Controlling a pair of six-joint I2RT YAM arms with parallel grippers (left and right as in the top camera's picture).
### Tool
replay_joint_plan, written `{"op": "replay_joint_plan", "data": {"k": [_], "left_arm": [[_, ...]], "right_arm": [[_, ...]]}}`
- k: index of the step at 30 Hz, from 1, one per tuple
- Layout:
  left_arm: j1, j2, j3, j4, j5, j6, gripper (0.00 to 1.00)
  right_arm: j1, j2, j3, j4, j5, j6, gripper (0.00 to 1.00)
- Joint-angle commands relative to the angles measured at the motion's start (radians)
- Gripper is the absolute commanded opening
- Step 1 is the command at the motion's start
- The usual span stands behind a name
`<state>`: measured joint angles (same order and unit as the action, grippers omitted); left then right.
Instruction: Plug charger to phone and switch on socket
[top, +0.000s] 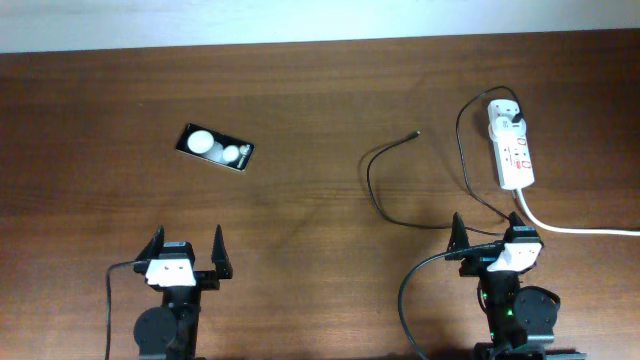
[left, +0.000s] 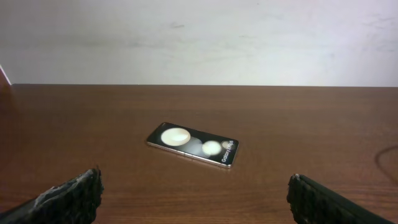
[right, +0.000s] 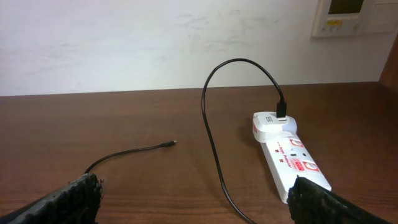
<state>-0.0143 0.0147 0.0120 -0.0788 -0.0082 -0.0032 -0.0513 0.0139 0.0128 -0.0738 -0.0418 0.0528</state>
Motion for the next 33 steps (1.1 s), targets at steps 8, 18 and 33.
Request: {"op": "replay_joint_plan", "data": {"k": [8,18,33], "left_arm": [[0.004,-0.005,-0.003,-0.005,-0.006,0.012,0.99],[0.004,-0.005,-0.003,-0.005,-0.006,0.012,0.99],[0.004,-0.005,-0.003,0.022,0.051,0.012,0.99]], "right_arm": [[-0.001,-0.008,-0.007,-0.002,0.009,0.005,0.99],[-0.001,-0.008,-0.007,-0.002,0.009,0.005,0.99],[-0.001,-0.008,-0.007,-0.002,0.009,0.005,0.99]]}}
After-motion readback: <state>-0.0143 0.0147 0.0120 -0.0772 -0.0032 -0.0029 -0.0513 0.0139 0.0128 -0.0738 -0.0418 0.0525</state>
